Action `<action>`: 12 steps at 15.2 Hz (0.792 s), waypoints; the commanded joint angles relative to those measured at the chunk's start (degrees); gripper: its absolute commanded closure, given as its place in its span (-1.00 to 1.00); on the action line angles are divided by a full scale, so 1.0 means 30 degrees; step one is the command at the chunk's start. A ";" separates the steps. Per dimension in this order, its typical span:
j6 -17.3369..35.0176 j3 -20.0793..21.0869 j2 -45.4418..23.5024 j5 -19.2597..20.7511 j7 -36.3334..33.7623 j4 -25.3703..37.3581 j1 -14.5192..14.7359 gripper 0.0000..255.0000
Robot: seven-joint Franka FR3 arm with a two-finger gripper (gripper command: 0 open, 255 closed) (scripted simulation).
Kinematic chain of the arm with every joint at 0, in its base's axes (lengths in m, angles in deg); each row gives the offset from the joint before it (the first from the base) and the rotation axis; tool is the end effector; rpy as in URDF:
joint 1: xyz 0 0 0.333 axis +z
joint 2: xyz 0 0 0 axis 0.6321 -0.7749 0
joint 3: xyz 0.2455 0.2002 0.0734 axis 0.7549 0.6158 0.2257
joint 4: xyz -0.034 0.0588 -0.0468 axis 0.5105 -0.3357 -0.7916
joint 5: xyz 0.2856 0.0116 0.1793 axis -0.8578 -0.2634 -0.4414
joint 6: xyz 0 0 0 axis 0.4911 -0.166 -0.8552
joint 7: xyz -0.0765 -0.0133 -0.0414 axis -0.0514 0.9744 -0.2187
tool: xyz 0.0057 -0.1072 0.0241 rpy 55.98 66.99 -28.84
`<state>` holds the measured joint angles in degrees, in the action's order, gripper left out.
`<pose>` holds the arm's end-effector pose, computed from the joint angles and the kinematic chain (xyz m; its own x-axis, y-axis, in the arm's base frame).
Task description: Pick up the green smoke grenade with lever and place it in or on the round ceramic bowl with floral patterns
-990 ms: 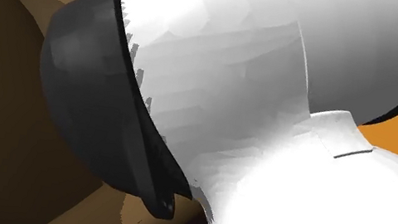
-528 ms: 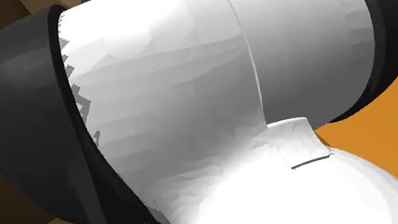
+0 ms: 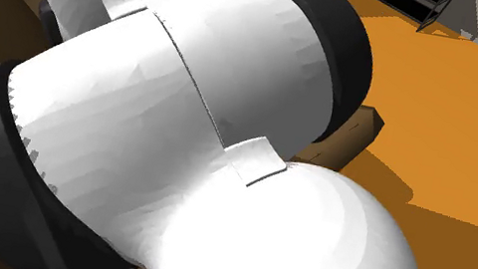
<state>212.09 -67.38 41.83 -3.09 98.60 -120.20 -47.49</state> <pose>0.6072 -0.2067 0.2953 0.9858 -0.1677 0.0003 -0.1675 -0.9844 -0.0544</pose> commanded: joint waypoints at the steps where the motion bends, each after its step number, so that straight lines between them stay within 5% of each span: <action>1: 0.0319 0.0070 -0.0273 -0.0073 -0.0089 -0.0028 0.0067 1.00; 12: 0.2048 0.0466 -0.2126 -0.0572 0.0282 0.0074 -0.0195 1.00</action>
<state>217.66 -66.13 36.14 -4.65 99.38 -120.16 -48.02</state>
